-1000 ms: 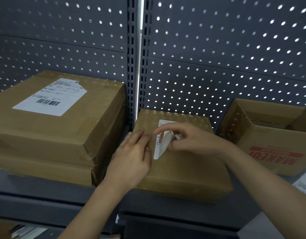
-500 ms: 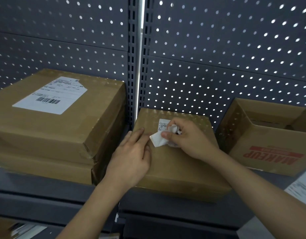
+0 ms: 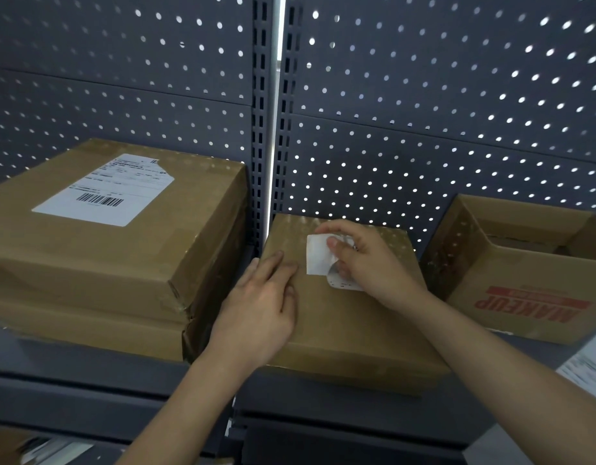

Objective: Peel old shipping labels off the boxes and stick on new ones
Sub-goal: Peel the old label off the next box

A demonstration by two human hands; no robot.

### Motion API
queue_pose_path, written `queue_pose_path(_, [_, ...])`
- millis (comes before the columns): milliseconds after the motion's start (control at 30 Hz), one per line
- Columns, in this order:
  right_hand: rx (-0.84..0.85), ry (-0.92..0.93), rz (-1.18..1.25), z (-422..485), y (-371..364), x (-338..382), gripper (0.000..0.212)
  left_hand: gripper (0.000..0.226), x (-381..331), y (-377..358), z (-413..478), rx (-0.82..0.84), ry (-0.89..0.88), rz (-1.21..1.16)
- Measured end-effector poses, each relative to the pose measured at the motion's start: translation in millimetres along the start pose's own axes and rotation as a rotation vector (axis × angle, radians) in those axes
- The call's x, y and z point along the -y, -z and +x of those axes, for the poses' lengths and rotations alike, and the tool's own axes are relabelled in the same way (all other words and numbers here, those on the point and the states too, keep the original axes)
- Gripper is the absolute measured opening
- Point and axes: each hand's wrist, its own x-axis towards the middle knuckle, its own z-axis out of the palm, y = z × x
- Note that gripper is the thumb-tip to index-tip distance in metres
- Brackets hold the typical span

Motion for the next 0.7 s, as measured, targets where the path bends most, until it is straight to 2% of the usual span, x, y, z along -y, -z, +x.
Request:
queue_pose_path(133, [-0.089, -0.087, 0.166, 3, -1, -3, 0.027, 0.044, -1, 0, 0, 0.001, 0.011, -0.006])
queue_pose_path(300, [-0.159, -0.034, 0.082, 5, -7, -4, 0.029, 0.043, -1, 0, 0, 0.008, 0.007, 0.0])
queue_pose_path(467, [-0.076, -0.036, 0.081, 12, -9, -3, 0.03, 0.044, 0, 0, 0, 0.024, 0.021, 0.004])
queue_pose_path(533, [-0.034, -0.065, 0.092, 13, -7, 0, 0.024, 0.044, -1, 0, 0, 0.029, 0.023, 0.005])
queue_pose_path(633, [0.054, -0.055, -0.039, 8, -5, 7, 0.015, 0.044, 0, 0, 0, 0.037, 0.025, 0.009])
queue_pose_path(700, [0.157, -0.052, -0.242, 4, -4, 8, 0.046, 0.044, 0, 1, 0, 0.045, 0.027, 0.014])
